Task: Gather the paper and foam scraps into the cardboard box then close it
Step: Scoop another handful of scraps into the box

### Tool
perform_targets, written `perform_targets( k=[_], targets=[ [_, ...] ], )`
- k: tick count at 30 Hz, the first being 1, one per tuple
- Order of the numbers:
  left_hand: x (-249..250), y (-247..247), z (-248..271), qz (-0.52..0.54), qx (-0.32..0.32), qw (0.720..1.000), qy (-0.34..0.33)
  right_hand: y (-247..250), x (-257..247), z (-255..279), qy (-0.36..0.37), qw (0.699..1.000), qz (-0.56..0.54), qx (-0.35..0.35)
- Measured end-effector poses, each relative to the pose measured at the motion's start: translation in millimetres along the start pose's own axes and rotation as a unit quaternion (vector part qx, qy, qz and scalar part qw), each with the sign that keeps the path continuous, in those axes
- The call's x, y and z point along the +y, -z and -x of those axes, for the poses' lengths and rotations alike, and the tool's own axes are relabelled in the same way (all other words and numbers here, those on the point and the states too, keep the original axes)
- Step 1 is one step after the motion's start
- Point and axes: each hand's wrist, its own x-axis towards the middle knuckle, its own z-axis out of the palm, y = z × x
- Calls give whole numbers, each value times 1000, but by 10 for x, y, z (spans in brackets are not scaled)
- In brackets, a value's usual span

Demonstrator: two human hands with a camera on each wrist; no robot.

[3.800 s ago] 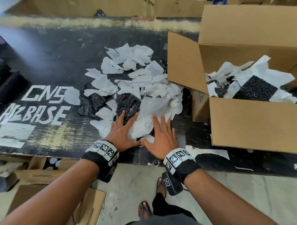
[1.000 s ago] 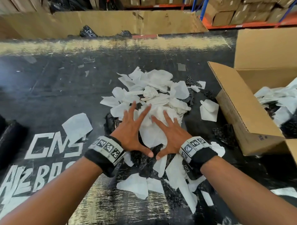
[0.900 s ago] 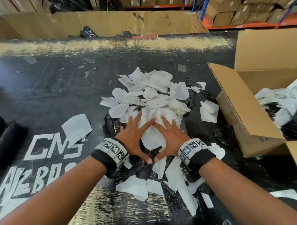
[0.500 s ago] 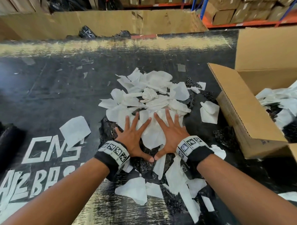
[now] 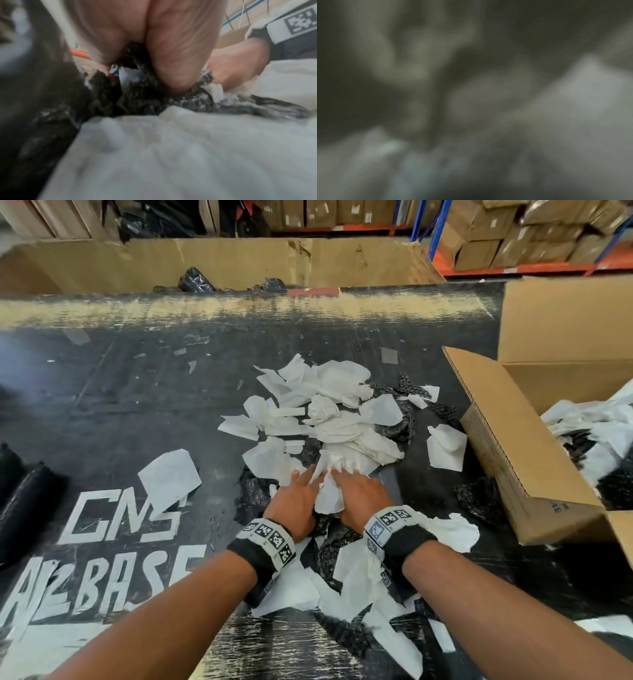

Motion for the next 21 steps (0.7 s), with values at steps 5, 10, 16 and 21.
perform_targets(
  k=[5,10,16,21],
  targets=[
    [9,-65,-38,67,71,994,46,17,-73,-16,-21,999,-29,38],
    [-2,22,25,142,163,974,71,118,-170,-27,-12,992,-47,120],
    [-14,456,74,164,289,942,41,431,-286,-39,10,974,-79,210],
    [-66,890,78,141,332,932,37,865,-425,-41,27,962,-79,261]
  ],
)
